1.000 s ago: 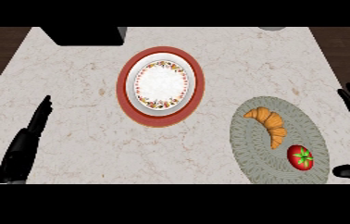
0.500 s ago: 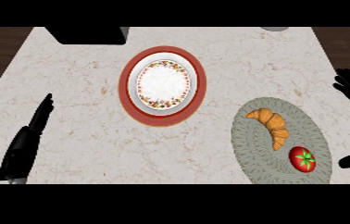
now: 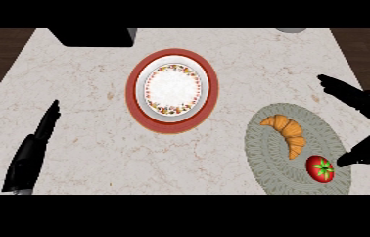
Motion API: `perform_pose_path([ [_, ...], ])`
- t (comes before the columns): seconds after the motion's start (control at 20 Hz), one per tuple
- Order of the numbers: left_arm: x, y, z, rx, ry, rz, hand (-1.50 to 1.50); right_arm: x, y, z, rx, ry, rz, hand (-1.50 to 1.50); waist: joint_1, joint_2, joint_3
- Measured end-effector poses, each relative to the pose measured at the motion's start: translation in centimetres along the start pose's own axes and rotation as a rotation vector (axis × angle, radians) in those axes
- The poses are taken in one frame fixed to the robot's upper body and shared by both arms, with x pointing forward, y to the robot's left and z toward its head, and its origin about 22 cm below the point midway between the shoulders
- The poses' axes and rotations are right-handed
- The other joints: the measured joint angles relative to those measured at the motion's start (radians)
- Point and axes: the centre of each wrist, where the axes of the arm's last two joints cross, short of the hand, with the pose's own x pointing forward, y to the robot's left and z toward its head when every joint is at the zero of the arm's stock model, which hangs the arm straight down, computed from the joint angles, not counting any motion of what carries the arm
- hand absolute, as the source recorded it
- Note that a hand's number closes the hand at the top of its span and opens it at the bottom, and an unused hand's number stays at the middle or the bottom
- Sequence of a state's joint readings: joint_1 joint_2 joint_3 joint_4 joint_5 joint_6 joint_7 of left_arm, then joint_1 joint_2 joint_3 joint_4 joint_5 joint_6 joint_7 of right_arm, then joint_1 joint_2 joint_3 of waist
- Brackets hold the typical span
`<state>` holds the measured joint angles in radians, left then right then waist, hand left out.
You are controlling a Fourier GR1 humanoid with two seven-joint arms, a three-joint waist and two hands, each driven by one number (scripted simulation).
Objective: Pick the croissant from the placemat and place it in the plate
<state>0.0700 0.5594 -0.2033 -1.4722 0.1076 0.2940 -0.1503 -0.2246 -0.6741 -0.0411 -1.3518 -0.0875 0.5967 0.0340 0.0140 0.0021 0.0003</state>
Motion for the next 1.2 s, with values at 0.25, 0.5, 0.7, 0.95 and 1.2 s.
perform_pose_path([
  [0.25,0.1,-0.2,-0.4,-0.004,0.005,0.004,0.0,-0.8,0.6,-2.2,0.093,0.063,0.112,-1.5,0.001,0.001,0.0],
  [0.5,0.0,0.2,0.1,0.006,0.005,0.0,0.0,-2.1,1.0,-3.7,0.153,0.081,0.162,-1.5,-0.001,0.0,0.0],
  [0.7,-0.1,0.3,0.2,0.006,0.002,0.001,0.0,-2.9,1.9,-4.8,0.194,0.085,0.176,-1.5,-0.004,-0.001,0.0],
  [0.95,-0.6,0.5,0.5,-0.001,0.007,-0.002,0.0,-4.2,3.3,-5.8,0.249,0.084,0.182,-1.5,-0.006,-0.001,0.0],
  [1.2,-0.5,0.5,0.0,0.005,-0.001,-0.008,0.0,-5.2,4.5,-7.0,0.28,0.105,0.202,-1.5,-0.006,-0.001,0.0],
])
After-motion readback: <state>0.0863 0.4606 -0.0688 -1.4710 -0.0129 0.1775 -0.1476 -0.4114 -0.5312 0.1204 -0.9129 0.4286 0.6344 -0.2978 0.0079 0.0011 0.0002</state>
